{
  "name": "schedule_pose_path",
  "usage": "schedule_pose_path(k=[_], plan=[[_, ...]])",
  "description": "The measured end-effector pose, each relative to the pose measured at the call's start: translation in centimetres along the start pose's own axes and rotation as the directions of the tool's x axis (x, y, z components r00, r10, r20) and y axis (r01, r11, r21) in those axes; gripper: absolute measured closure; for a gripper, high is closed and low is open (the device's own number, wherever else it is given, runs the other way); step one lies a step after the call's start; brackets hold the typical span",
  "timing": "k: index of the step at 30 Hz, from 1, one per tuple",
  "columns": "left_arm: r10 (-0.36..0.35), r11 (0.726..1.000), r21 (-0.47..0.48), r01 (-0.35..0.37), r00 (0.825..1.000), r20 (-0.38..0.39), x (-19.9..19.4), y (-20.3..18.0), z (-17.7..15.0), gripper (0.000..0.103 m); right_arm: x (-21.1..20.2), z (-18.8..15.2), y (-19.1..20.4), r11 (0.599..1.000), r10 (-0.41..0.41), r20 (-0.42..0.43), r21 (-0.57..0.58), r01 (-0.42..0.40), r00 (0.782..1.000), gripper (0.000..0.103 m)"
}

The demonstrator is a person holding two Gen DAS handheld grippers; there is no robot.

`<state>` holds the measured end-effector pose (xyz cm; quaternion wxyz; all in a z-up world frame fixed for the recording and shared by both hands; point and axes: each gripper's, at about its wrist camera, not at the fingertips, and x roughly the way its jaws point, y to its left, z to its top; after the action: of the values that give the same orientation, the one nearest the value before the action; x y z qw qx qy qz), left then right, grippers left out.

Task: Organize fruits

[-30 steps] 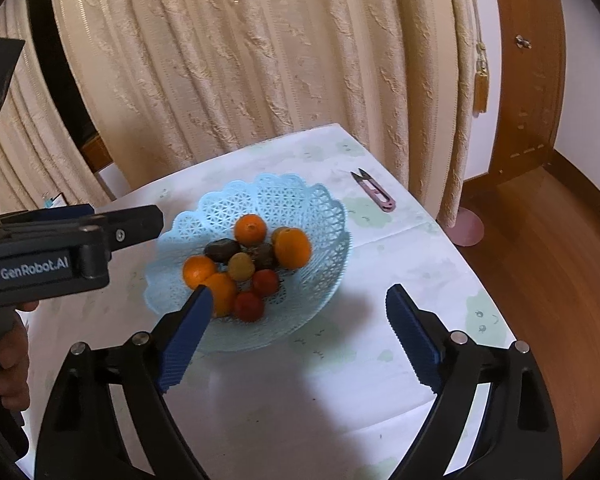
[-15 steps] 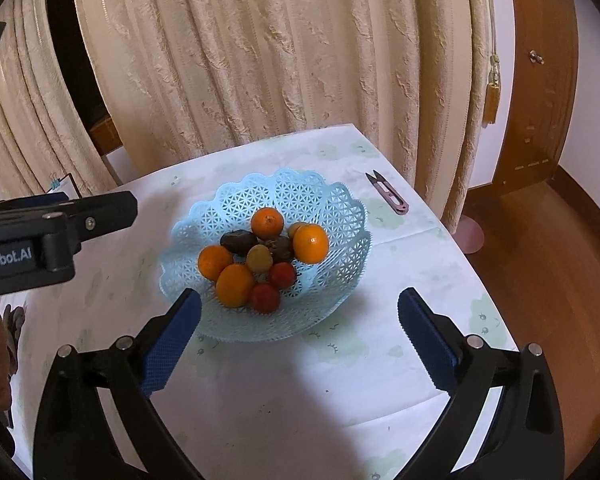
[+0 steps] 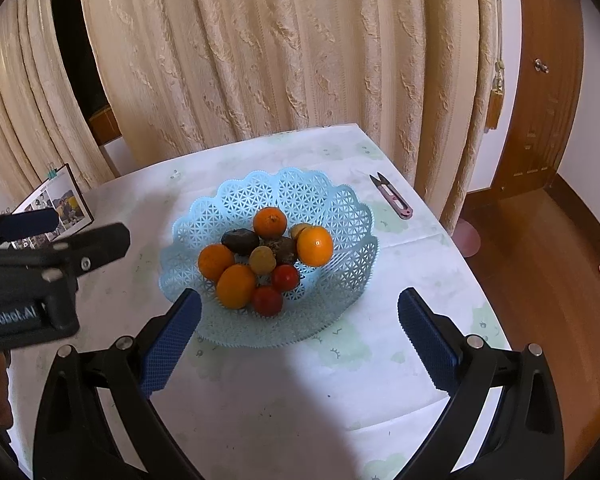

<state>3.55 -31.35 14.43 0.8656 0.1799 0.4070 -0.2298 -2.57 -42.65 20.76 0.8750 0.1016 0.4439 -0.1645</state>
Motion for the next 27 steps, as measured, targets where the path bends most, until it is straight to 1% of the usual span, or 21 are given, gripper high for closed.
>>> schedule_pose_path(k=[4, 6, 13, 27], plan=[[0.043, 0.999, 0.007, -0.043, 0.999, -0.011, 0.5, 0.1, -0.3, 0.009, 0.3, 0.2, 0.2, 1.000, -0.006, -0.008, -0.009, 0.006, 1.000, 0.003], [0.051, 0.999, 0.000, -0.051, 0.999, -0.014, 0.6, 0.2, -0.4, 0.009, 0.5, 0.2, 0.3, 1.000, -0.008, -0.012, -0.011, 0.008, 1.000, 0.003], [0.030, 0.999, -0.027, -0.031, 0.999, -0.036, 1.2, 0.7, -0.6, 0.009, 1.0, 0.6, 0.4, 1.000, -0.019, -0.027, -0.021, 0.019, 0.999, 0.003], [0.039, 0.999, -0.020, -0.041, 0.998, -0.055, 2.2, 0.8, -0.9, 0.009, 2.6, 1.0, 1.0, 0.998, -0.039, -0.067, -0.055, 0.035, 0.997, 0.003]])
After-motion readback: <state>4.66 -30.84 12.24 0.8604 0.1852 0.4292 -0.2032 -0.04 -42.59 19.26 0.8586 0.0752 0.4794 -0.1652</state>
